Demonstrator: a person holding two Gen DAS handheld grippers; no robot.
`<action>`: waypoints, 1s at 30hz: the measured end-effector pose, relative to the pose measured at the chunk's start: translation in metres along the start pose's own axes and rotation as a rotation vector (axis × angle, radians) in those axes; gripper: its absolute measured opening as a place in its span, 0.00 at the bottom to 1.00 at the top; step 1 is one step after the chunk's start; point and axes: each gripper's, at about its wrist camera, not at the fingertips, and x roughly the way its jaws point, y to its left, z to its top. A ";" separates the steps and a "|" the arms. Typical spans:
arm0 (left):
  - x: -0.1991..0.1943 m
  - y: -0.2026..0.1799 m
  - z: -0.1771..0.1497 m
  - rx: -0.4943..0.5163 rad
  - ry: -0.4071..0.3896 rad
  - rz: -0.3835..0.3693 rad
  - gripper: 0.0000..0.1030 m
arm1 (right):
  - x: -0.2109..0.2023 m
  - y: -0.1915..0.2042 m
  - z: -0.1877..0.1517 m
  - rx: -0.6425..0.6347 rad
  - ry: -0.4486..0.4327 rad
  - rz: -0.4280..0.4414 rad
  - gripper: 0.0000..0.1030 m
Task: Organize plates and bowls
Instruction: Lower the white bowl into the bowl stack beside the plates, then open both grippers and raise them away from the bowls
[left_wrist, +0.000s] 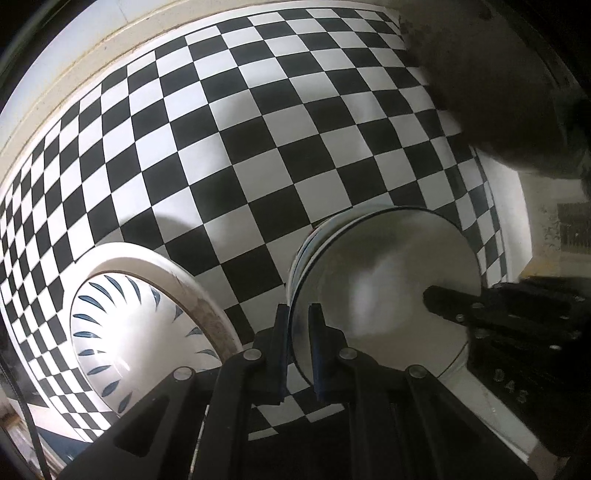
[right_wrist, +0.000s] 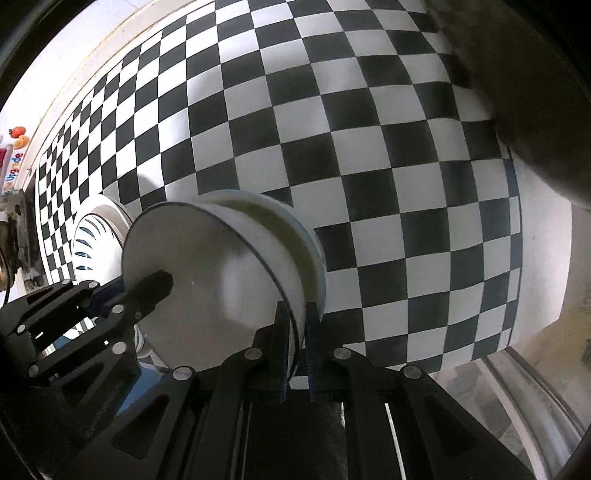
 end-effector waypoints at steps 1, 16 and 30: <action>0.001 0.000 0.000 0.000 0.003 0.002 0.08 | -0.001 0.000 0.000 -0.001 -0.001 0.002 0.11; -0.001 0.000 -0.002 -0.004 0.003 -0.007 0.08 | -0.004 0.000 -0.004 -0.038 -0.003 -0.019 0.14; -0.004 -0.001 -0.013 -0.010 0.000 -0.022 0.09 | -0.003 -0.009 -0.006 0.001 -0.016 0.030 0.13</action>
